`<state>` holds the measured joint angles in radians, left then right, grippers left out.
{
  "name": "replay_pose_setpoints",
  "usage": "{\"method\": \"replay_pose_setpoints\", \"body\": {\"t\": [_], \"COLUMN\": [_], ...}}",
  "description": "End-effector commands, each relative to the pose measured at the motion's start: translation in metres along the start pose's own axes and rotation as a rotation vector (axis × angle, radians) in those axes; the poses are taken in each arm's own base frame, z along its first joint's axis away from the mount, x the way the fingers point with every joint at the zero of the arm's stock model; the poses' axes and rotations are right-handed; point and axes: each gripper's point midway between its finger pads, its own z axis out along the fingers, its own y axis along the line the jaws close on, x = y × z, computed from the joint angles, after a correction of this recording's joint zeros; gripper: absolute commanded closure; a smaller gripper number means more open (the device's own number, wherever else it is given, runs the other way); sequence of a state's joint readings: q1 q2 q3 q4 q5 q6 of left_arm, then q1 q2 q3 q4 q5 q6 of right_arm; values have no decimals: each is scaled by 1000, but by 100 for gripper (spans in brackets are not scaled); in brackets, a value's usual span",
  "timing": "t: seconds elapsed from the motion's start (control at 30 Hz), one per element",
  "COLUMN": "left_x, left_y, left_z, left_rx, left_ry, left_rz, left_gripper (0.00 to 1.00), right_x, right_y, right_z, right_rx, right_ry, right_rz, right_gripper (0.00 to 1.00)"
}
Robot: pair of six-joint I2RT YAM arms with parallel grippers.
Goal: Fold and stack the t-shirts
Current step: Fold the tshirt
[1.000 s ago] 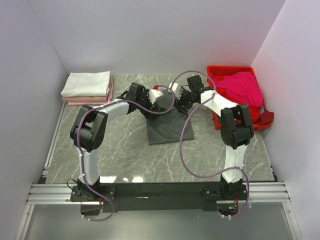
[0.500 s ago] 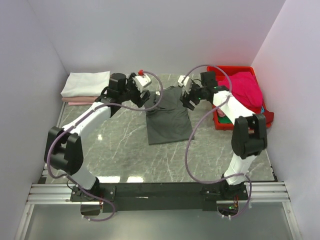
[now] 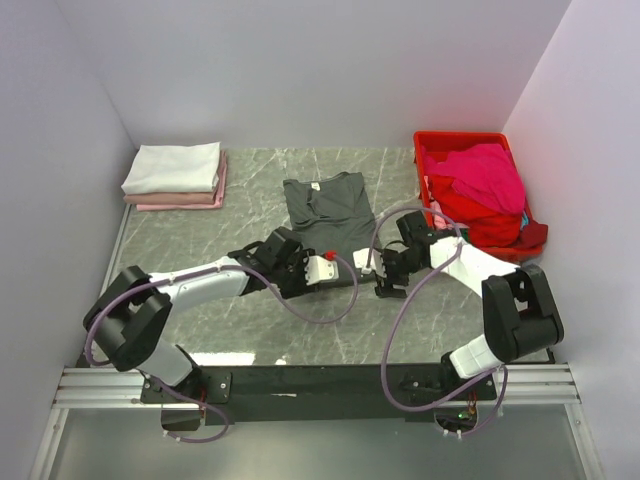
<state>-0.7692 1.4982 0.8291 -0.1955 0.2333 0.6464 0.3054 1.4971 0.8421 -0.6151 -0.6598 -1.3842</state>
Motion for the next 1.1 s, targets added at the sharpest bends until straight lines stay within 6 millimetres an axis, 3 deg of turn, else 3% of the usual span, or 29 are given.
{"method": "replay_pose_setpoints", "body": {"t": [0.0,0.43,0.53,0.6,0.67,0.9,1.07], "left_x": [-8,13,20,23,19,11,7], "left_y": [23,15,20,17,17,10,4], "left_z": [7,34,38,39,39,31,28], "left_rx": [-79,-25,-46,-37,-35,-15,10], "left_ry": [-7,86,125,137,120,70,44], "left_rz": [32,10,-7,-8,-9,-6,-5], "left_gripper": [41,44,58,81,95,99,99], "right_x": [-7,9,13,14,19,21,17], "right_y": [-33,-40,-41,-43,-40,-45,-49], "right_z": [-10,-3,0,2,4,14,19], "right_rx": [159,200,214,222,215,224,256], "right_ry": [7,61,80,94,118,157,186], "right_rz": [-98,-135,-154,-164,-163,-173,-188], "right_gripper": [22,24,24,25,26,31,53]}}
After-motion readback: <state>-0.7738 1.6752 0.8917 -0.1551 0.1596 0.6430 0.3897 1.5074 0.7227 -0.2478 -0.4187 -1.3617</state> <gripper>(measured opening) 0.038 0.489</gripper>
